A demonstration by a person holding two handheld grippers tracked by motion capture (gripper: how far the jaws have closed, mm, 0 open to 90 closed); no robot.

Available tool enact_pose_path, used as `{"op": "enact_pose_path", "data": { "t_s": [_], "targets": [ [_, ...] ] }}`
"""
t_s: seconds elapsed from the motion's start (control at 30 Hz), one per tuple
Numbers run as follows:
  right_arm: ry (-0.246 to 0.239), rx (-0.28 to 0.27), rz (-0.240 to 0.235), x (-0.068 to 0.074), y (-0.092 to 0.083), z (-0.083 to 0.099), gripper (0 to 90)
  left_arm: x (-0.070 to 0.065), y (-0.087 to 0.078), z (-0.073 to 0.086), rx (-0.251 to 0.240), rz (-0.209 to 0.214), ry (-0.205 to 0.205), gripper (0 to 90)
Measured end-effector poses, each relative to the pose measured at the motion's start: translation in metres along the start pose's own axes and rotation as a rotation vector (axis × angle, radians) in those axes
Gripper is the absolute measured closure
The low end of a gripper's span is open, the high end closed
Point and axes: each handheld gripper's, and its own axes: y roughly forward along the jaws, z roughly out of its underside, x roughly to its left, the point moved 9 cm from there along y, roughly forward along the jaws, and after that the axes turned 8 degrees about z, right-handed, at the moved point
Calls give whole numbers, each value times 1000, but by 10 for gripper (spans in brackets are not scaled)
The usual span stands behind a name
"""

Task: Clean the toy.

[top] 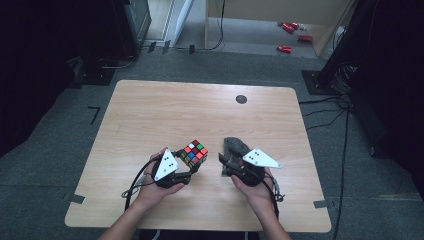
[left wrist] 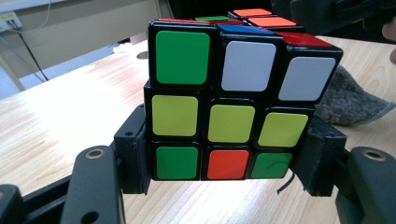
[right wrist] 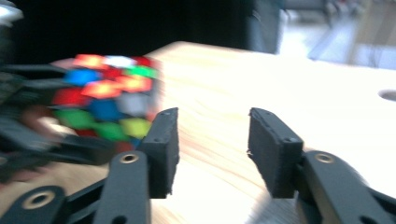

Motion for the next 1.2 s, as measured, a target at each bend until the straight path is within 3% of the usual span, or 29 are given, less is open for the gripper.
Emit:
{"op": "enact_pose_path", "data": {
  "t_s": [0.07, 0.13, 0.27, 0.33, 0.43, 0.5, 0.63, 0.73, 0.83, 1.0, 1.2],
  "targets": [
    [7, 27, 67, -19, 3, 6, 486, 1, 0, 0, -2, 2, -8, 349],
    [5, 92, 135, -37, 9, 18, 473, 1, 0, 0, 2, 1, -6, 349],
    [11, 214, 204, -56, 18, 44, 472, 1, 1, 2, 9, 0, -6, 349],
    [22, 259, 212, -60, 22, 54, 480, 1, 2, 2, 13, 2, -6, 349],
    [-4, 319, 232, -65, 26, 67, 494, 1, 1, 3, 14, 9, -15, 349],
    [-5, 328, 247, -68, 28, 72, 535, -1, 1, 3, 5, 29, -24, 350],
    [45, 338, 215, -67, 28, 75, 690, -2, 1, 2, 5, 32, -21, 349],
    [57, 319, 185, -62, 25, 70, 743, -2, 2, 3, 11, 34, -23, 349],
    [95, 230, 103, -49, 18, 51, 746, -2, 3, 5, 22, 39, -28, 350],
    [79, 51, -33, -10, -3, 4, 740, -6, 7, 9, 52, 55, -20, 350],
    [27, -26, -125, 35, -19, -20, 738, -15, 12, 10, 86, 80, 9, 350]
  ]
}}
